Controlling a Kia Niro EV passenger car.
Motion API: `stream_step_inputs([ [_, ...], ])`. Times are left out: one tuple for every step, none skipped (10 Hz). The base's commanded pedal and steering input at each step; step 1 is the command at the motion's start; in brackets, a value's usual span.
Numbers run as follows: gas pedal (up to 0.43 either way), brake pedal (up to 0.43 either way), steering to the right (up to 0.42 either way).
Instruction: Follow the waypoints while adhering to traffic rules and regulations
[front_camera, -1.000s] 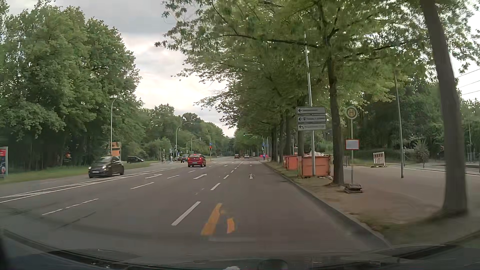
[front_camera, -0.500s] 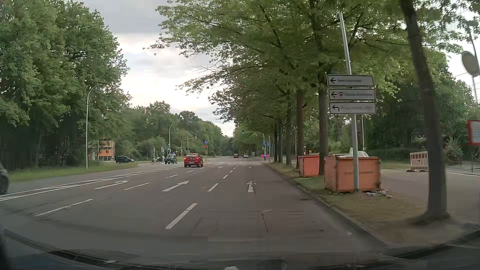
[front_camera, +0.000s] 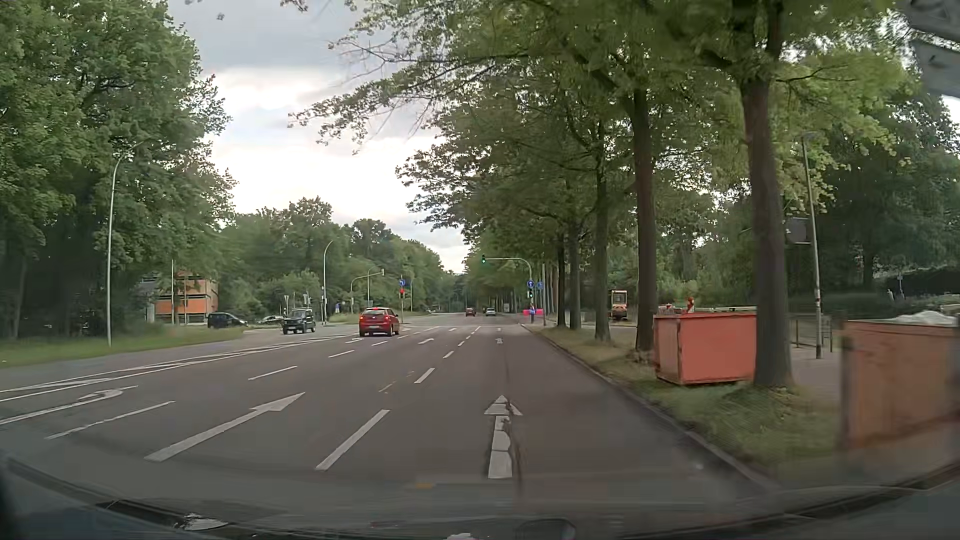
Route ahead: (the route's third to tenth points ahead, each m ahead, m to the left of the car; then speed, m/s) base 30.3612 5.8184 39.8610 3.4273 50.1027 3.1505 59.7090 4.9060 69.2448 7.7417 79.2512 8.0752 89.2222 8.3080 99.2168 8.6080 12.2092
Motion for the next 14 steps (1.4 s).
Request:
stream_step_inputs([
  [0.039, 0.0, -0.001],
  [0.039, 0.0, -0.001],
  [0.039, 0.0, -0.001],
  [0.039, 0.0, -0.001],
  [0.039, 0.0, -0.001],
  [0.039, 0.0, -0.001],
  [0.039, 0.0, -0.001],
  [0.039, 0.0, -0.001],
  [0.039, 0.0, -0.001],
  [0.047, 0.0, -0.001],
  [0.047, 0.0, -0.001],
  [0.047, 0.0, -0.001],
  [0.047, 0.0, -0.001],
  [0.059, 0.0, -0.001],
])
